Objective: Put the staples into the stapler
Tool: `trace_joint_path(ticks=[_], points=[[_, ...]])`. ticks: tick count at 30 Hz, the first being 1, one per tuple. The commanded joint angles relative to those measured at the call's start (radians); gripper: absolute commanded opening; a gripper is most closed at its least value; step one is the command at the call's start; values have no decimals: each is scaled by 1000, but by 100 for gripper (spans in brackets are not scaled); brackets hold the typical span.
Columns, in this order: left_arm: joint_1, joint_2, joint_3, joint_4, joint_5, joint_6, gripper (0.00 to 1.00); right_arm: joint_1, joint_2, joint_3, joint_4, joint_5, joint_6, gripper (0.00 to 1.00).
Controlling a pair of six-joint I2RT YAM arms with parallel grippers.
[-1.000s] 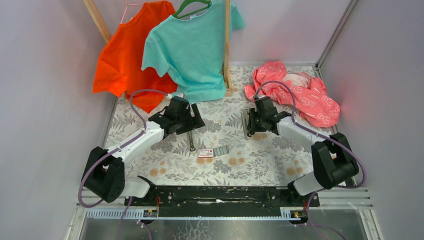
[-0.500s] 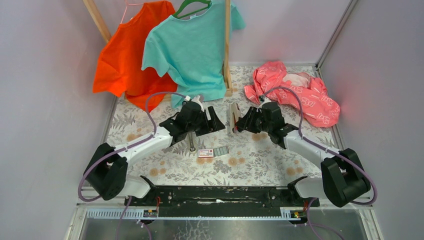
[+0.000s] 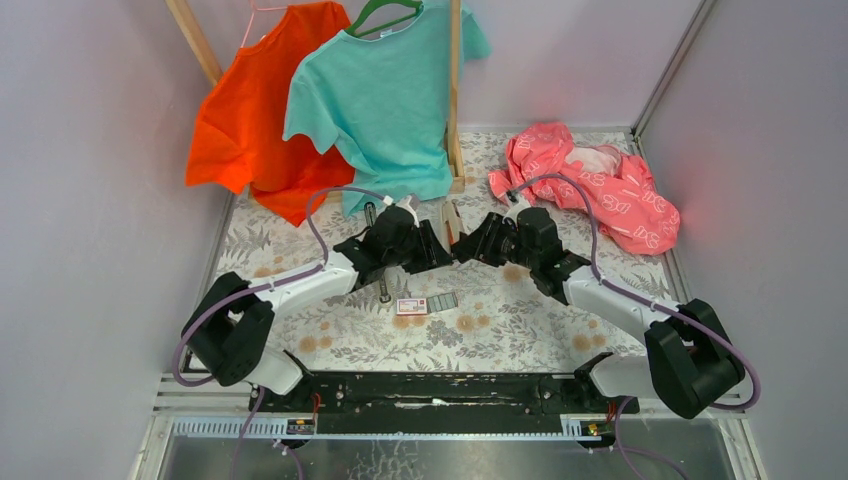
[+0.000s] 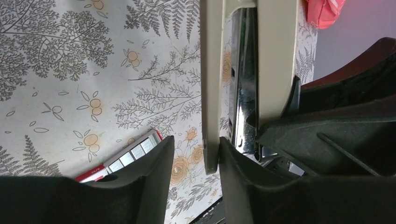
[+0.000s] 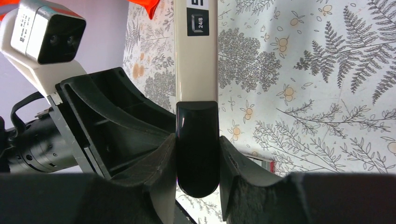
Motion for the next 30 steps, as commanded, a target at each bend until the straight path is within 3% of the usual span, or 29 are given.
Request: trace_joint_path(ticks=[1, 6, 12, 18, 30], points=[[-5, 8, 21, 58, -17, 3, 43, 16, -42, 20, 155, -37, 26, 0], [-5, 11, 22, 10, -77, 33, 27, 21, -57, 31, 141, -45, 18, 0], [-4, -5, 32, -65, -175, 86, 0, 20, -116, 41, 71, -35, -60, 0], [3, -36, 17, -108, -222, 131, 0, -10, -166, 53, -8, -31, -142, 0], [35, -190, -65, -157, -223, 243, 0, -134, -183, 128, -142, -169, -264, 0]])
